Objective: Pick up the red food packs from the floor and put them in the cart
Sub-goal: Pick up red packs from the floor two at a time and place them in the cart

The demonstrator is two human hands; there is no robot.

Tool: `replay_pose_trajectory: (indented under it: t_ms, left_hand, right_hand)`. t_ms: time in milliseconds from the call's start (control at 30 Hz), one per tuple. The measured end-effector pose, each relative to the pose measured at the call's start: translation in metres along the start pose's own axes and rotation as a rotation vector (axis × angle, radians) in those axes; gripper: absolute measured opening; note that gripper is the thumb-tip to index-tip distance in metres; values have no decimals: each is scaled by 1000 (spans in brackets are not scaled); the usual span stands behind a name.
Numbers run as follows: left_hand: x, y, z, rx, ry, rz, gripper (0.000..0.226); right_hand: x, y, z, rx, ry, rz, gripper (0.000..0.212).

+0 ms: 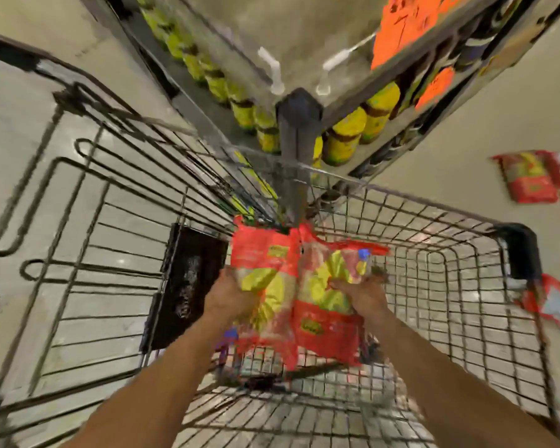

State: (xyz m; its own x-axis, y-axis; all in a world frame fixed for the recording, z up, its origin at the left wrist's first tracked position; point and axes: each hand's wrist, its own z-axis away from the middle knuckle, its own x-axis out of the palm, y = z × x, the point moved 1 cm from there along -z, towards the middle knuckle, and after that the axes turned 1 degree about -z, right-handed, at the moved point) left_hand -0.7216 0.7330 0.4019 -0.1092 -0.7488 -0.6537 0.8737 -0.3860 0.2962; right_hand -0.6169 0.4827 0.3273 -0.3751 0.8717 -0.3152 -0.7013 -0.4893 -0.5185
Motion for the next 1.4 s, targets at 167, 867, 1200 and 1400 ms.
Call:
replay_pose_trajectory:
  t_ms: [167, 867, 1200, 1400]
  left_hand:
    - [33, -17, -64, 69, -25, 28, 59]
    - [-76, 204, 244, 1023, 449, -872, 82]
    - [103, 332, 480, 1394, 531, -927, 83]
    - [211, 382, 576, 1500, 467, -936, 84]
  right_hand:
    - [22, -5, -34, -40, 7, 43, 31]
    - [-203, -116, 278, -686, 517, 843, 90]
    - [-459, 50, 391, -533, 842, 734, 92]
    - [-588, 160, 423, -358, 897, 638, 93]
